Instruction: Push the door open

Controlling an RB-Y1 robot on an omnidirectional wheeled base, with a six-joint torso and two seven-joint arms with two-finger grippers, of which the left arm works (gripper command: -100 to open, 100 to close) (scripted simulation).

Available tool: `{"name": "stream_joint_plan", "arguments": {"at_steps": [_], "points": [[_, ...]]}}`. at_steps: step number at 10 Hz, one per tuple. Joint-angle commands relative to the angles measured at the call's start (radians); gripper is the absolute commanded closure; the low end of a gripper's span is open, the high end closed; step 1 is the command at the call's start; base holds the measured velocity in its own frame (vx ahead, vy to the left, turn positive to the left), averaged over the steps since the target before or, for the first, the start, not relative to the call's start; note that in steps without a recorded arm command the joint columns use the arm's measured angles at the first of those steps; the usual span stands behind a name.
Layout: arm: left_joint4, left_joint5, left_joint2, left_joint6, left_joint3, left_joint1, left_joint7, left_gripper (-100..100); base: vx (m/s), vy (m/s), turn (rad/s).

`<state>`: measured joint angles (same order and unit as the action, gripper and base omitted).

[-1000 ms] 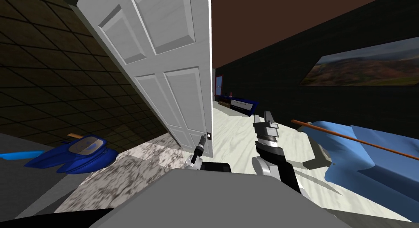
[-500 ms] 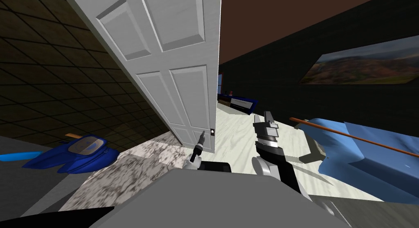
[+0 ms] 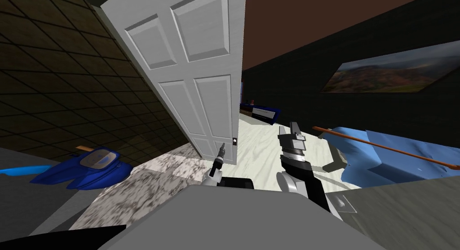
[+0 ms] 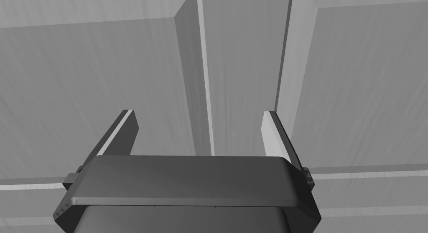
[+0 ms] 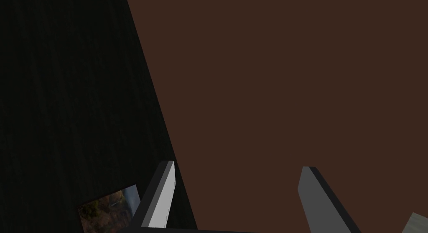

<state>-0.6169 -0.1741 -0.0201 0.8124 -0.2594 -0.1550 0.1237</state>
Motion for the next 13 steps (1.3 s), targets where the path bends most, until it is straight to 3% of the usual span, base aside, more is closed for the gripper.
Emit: {"name": "stream_joint_plan", "arguments": {"at_steps": [1,5,7,9,13], "points": [[0.019,-0.042,0.011,0.007,-0.014,-0.016,0.022,-100,-0.141,0.017,-0.041],[0.041,-0.115,0.048,0.016,-0.039,-0.038,0.059,-100,-0.141,-0.029,-0.039],[0.047,-0.134,0.063,0.018,-0.045,-0.044,0.069,-100,-0.145,-0.146,-0.019],[0.037,-0.129,0.047,0.014,-0.044,-0.037,0.069,-100,0.009,-0.005,0.0],[0.04,-0.131,0.007,0.02,-0.04,-0.037,0.074,-100,0.144,0.101,-0.015]]}}
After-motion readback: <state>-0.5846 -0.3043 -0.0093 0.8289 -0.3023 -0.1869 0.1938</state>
